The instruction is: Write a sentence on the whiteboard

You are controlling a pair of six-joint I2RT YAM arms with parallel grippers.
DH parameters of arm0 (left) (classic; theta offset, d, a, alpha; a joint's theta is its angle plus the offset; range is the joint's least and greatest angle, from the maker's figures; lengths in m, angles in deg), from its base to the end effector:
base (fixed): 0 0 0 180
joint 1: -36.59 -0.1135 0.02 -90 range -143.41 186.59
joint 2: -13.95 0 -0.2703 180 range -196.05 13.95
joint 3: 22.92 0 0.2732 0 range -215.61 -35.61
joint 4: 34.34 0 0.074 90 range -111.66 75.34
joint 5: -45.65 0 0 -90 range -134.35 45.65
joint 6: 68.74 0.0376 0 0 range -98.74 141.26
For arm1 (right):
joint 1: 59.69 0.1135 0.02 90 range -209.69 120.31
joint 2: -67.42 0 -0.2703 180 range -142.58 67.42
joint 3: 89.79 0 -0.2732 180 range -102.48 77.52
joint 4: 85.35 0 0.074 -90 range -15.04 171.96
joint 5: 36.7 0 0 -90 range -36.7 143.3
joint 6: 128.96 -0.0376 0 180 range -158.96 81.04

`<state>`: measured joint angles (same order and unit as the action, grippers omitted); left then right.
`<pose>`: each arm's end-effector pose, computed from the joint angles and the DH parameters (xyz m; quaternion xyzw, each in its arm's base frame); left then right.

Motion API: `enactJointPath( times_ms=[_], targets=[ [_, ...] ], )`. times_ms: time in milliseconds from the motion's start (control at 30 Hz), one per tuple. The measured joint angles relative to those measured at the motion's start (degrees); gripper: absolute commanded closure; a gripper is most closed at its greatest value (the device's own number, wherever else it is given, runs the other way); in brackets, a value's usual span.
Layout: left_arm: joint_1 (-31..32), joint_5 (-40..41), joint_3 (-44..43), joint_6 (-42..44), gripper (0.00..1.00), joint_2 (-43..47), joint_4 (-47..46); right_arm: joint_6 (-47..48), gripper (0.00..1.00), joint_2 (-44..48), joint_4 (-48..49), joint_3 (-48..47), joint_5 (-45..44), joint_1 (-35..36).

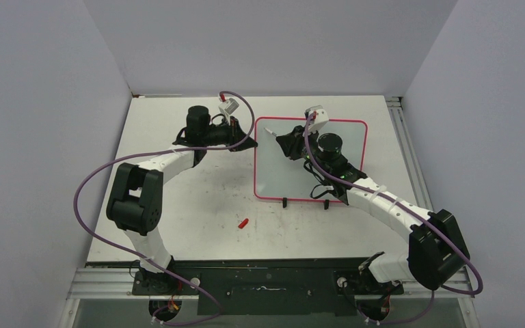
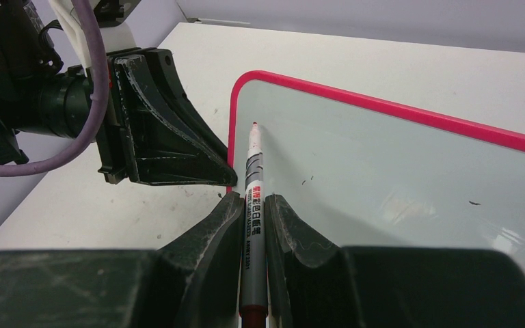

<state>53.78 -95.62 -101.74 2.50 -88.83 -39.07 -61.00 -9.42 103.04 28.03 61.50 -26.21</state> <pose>0.3940 -0.1526 0.2340 0.2404 0.7384 -0.4966 0.3877 0.2751 0.1883 0.2954 -0.1215 0.7344 0.3572 0.5643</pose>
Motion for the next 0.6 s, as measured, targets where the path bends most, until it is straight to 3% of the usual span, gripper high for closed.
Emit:
enactJointPath(
  times_ms=[600],
  targets=[
    [0.0,0.4,0.3,1.0,1.00,0.0,-0.4,0.3,0.95,-2.1,1.0,-0.3,-0.8,0.0]
  ],
)
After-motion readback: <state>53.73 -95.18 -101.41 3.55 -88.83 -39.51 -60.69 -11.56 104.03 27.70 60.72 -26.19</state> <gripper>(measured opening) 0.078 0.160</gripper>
